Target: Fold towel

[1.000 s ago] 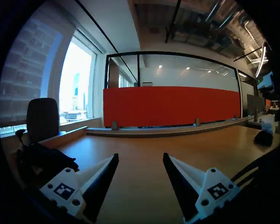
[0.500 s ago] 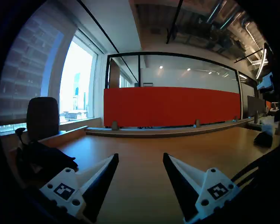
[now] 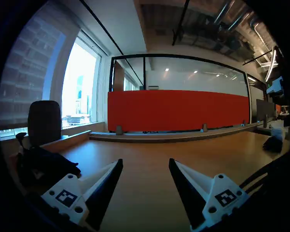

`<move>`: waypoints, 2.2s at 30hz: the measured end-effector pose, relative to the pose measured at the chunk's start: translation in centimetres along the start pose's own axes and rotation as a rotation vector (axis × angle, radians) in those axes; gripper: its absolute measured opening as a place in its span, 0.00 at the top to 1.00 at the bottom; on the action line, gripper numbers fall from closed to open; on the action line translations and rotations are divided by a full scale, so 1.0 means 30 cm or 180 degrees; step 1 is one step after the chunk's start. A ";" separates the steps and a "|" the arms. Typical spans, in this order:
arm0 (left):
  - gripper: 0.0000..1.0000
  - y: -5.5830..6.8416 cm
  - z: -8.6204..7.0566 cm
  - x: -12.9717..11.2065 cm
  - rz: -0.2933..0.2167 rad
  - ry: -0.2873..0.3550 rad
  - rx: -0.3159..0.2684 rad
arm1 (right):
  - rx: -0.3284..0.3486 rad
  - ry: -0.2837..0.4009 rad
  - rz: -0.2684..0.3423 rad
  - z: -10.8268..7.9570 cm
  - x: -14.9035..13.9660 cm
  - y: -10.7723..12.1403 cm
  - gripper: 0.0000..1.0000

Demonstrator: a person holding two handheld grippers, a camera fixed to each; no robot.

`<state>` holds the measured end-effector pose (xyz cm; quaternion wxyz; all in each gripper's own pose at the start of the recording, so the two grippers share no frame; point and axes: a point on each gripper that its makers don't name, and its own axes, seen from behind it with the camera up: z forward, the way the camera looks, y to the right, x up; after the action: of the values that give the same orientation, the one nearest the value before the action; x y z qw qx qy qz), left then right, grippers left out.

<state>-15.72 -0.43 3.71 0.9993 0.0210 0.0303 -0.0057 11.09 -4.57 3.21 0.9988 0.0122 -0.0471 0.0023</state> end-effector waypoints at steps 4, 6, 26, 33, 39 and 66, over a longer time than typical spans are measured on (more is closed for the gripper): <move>0.12 0.002 0.001 -0.004 -0.0003 0.0002 0.0000 | 0.0001 0.0050 0.0021 -0.005 0.009 0.016 0.01; 0.13 0.003 0.002 -0.006 -0.0003 0.0003 0.0000 | 0.0009 0.0091 0.0035 -0.011 0.017 0.022 0.01; 0.12 0.004 0.005 -0.017 -0.0004 0.0006 0.0000 | 0.0068 0.0270 0.0179 -0.043 -0.050 0.119 0.01; 0.12 0.005 0.005 -0.019 -0.0004 0.0006 0.0000 | 0.0073 0.0250 0.0170 -0.042 -0.119 0.137 0.01; 0.12 0.005 0.006 -0.019 -0.0004 0.0007 0.0000 | 0.0032 0.0286 0.0194 -0.040 -0.153 0.134 0.01; 0.13 0.007 0.004 -0.017 -0.0004 0.0006 0.0001 | 0.0079 0.0402 0.0105 -0.027 -0.401 0.111 0.01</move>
<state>-16.22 -0.22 3.88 0.9993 0.0211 0.0312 -0.0063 -0.83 -1.27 1.35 0.9994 0.0236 0.0159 0.0202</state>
